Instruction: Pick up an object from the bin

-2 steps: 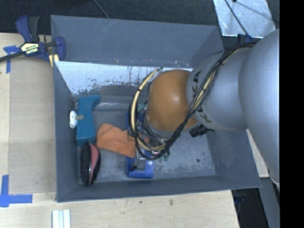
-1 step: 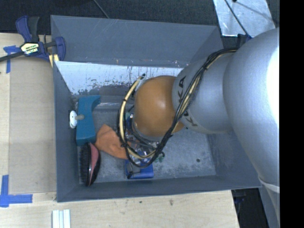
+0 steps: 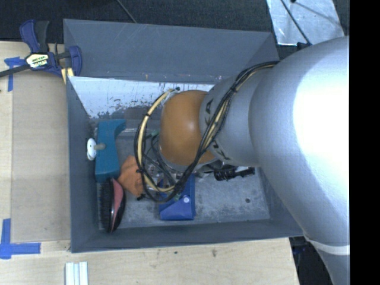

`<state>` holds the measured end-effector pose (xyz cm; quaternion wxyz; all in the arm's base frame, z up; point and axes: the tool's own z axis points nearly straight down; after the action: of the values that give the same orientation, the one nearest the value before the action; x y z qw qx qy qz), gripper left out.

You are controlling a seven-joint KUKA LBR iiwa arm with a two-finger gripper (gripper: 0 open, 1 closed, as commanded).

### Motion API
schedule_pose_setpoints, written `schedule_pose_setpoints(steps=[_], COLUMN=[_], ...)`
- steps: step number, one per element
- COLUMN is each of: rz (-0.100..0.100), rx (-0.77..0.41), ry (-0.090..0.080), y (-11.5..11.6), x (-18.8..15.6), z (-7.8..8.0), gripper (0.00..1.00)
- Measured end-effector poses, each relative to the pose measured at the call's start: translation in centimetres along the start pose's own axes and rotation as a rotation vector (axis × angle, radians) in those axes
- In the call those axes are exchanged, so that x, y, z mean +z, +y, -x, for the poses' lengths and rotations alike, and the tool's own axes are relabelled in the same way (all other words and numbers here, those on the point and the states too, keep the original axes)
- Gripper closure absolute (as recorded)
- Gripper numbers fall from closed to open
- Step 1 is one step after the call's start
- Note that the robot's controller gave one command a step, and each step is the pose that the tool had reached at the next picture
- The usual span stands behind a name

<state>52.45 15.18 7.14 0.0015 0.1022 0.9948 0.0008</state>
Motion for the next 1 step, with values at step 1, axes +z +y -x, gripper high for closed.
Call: schedule_pose_setpoints(steps=[1], rz=[0.000], rx=[0.000], ry=[0.000], y=[0.00], x=[-0.01], z=[0.00], gripper=[1.00])
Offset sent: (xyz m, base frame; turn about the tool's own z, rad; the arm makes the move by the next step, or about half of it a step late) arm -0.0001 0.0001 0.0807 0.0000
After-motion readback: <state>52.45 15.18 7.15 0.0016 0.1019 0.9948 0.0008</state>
